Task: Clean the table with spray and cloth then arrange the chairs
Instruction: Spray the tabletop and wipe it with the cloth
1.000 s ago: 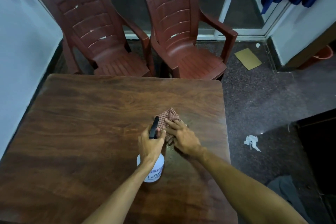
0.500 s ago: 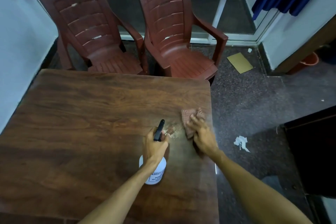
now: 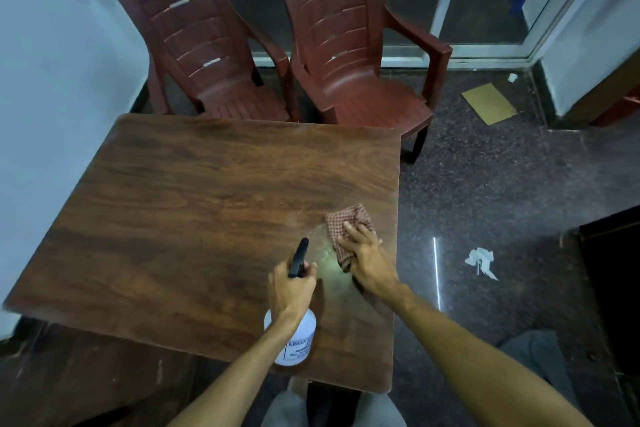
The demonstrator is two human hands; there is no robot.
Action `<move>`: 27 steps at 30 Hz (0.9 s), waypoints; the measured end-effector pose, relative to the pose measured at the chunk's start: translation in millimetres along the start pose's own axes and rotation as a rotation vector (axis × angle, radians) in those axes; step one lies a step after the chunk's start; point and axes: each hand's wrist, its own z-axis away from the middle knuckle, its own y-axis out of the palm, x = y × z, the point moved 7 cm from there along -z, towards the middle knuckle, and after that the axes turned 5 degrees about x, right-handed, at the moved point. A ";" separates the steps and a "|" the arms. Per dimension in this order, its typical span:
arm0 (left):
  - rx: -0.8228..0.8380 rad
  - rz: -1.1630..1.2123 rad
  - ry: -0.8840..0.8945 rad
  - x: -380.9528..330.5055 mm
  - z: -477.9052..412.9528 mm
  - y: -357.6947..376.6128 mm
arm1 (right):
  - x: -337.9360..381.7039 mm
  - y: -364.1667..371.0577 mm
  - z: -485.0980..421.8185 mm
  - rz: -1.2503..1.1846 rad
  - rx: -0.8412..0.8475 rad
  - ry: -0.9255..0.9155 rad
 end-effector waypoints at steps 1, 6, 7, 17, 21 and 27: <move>-0.003 0.005 -0.002 4.0 2.9 -4.0 | -0.8 4.6 3.5 -0.015 0.011 -0.020; -0.003 0.064 -0.004 23.6 3.3 -31.5 | -5.9 -18.4 -18.3 -0.181 -0.178 0.330; 0.001 0.070 -0.001 29.0 2.1 -40.5 | 8.9 -8.6 -22.5 -0.156 -0.176 0.308; 0.041 0.131 0.108 80.7 -47.0 -114.3 | 117.8 48.1 -69.2 -0.051 -0.156 0.219; 0.085 0.089 0.171 97.0 -49.2 -133.6 | 133.6 72.5 -61.5 -0.038 -0.094 0.192; 0.165 0.070 0.176 112.6 -29.8 -143.1 | 152.1 106.0 4.0 0.075 -0.004 0.093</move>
